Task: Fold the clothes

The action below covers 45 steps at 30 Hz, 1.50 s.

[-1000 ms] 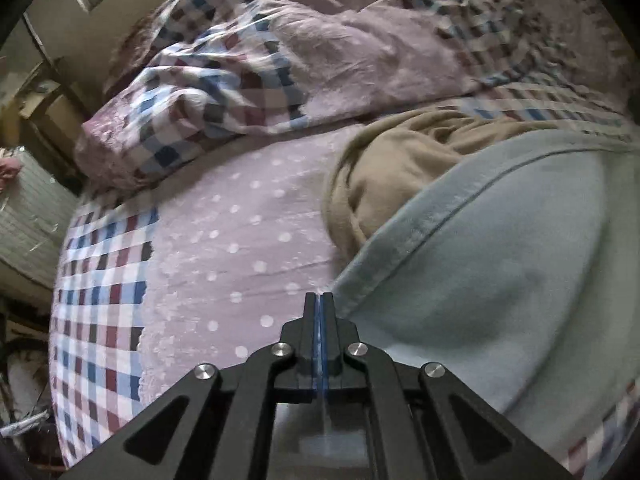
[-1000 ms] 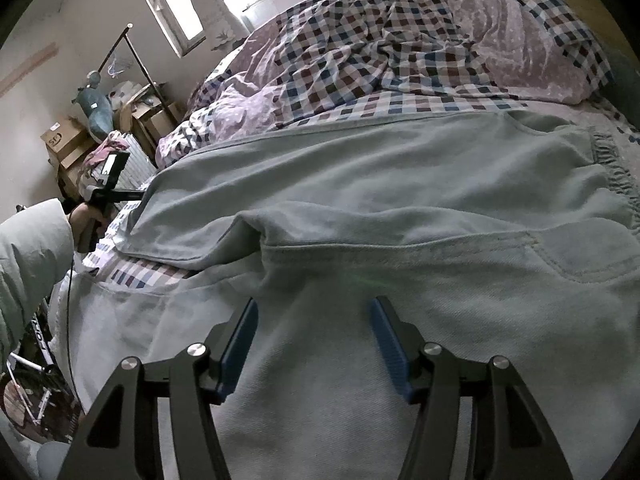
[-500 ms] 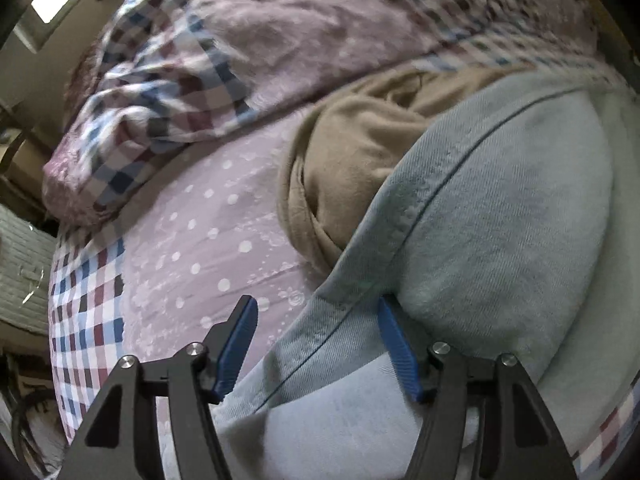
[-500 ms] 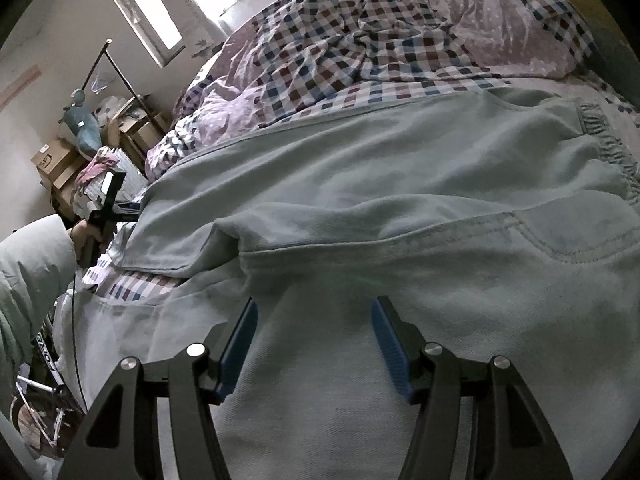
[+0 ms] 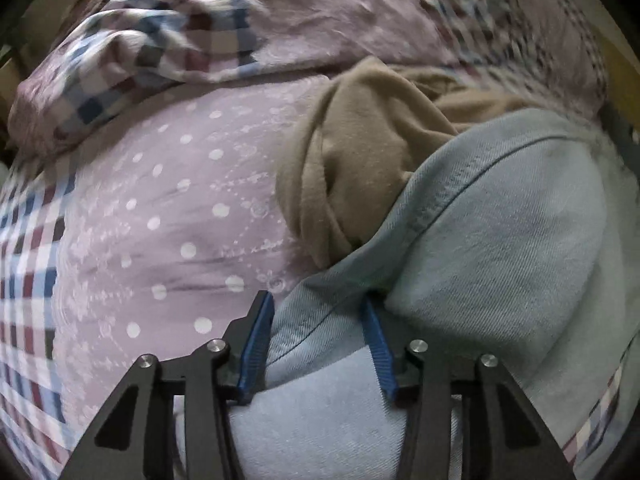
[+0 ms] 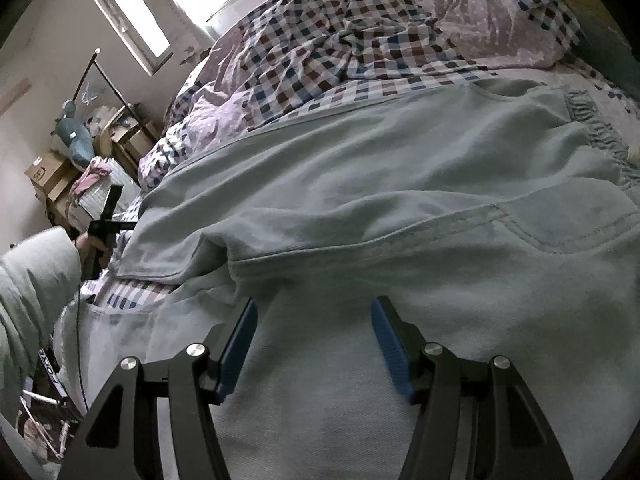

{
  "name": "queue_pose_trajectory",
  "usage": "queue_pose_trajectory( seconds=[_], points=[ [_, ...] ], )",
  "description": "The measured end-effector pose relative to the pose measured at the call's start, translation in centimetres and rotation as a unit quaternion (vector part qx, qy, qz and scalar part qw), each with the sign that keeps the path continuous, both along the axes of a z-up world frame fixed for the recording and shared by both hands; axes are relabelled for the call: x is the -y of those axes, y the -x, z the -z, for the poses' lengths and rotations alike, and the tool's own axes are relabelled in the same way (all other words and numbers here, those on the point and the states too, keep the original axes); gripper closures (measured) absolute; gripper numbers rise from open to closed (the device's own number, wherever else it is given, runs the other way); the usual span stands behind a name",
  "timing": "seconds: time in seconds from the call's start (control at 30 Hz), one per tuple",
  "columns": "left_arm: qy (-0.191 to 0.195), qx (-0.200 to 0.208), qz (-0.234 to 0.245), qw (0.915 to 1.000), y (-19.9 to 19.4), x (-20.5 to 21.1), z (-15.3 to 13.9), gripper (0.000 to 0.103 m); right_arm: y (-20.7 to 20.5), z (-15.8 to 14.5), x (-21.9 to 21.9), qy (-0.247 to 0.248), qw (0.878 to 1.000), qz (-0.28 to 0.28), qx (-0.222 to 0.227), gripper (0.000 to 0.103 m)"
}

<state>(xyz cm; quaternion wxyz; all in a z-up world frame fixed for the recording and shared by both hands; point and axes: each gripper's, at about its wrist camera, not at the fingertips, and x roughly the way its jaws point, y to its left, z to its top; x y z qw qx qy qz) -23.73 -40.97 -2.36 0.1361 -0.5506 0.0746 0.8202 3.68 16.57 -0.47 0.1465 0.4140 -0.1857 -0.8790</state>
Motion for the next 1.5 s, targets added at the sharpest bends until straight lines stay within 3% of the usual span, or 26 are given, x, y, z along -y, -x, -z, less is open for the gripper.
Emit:
queue_pose_trajectory(
  seconds=[0.07,0.17,0.23,0.47,0.63,0.8,0.97,1.03,1.07,1.1,1.13,1.2,1.23,1.4,1.5],
  points=[
    [0.001,-0.014,-0.008,0.9999,-0.5,0.0,-0.1,0.061,0.0,0.0,-0.2,0.004,1.0,0.005,0.001,0.04],
    [0.039,-0.034,-0.007,0.9986,-1.0,-1.1,-0.3,0.086,0.2,0.1,-0.9,0.021,1.0,0.017,0.006,0.04],
    [0.056,-0.041,-0.008,0.9976,-1.4,-1.7,-0.4,0.091,0.2,0.1,-1.3,0.032,0.999,0.024,0.009,0.04],
    [0.106,-0.07,-0.027,0.9916,-2.0,-2.4,-1.7,0.095,0.1,-0.3,-2.3,0.054,0.998,0.038,0.01,0.04],
    [0.14,-0.121,-0.05,0.9815,-2.2,-1.3,-5.1,0.095,-0.1,-0.7,-2.8,0.063,0.997,0.042,0.004,0.039],
    [0.18,-0.185,-0.071,0.9634,-1.7,-1.9,-7.6,0.095,-0.4,-1.1,-3.0,0.064,0.997,0.037,-0.003,0.039],
    [0.239,-0.212,-0.094,0.9429,0.5,-3.6,-6.6,0.093,-0.6,-1.5,-2.6,0.052,0.998,0.031,-0.011,0.039],
    [0.256,-0.206,-0.115,0.9375,1.1,-3.9,-5.4,0.079,-0.7,-1.6,-2.4,0.048,0.998,0.028,-0.013,0.039],
    [0.262,-0.197,-0.129,0.9358,1.5,-3.6,-5.0,0.061,-0.8,-1.6,-2.4,0.046,0.998,0.027,-0.014,0.039],
    [0.268,-0.188,-0.143,0.934,1.8,-3.1,-4.6,0.035,-0.8,-1.7,-2.4,0.044,0.999,0.025,-0.015,0.039],
    [0.266,-0.181,-0.157,0.9337,2.0,-2.3,-4.4,0.025,-0.9,-1.7,-2.4,0.043,0.999,0.024,-0.016,0.039],
    [0.235,-0.178,-0.181,0.9385,1.6,0.0,-4.6,0.015,-1.0,-1.9,-2.4,0.04,0.999,0.022,-0.019,0.039],
    [0.217,-0.182,-0.197,0.9385,1.2,1.5,-4.9,0.003,-1.2,-2.0,-2.4,0.038,0.999,0.021,-0.021,0.039],
    [0.134,-0.183,-0.251,0.9411,-0.3,6.8,-5.7,0.0,-1.1,-2.0,-2.5,0.043,0.999,0.019,-0.018,0.039],
    [0.132,-0.191,-0.249,0.9404,-0.4,6.6,-6.0,0.0,-1.0,-1.9,-2.4,0.042,0.999,0.018,-0.017,0.039]
  ],
)
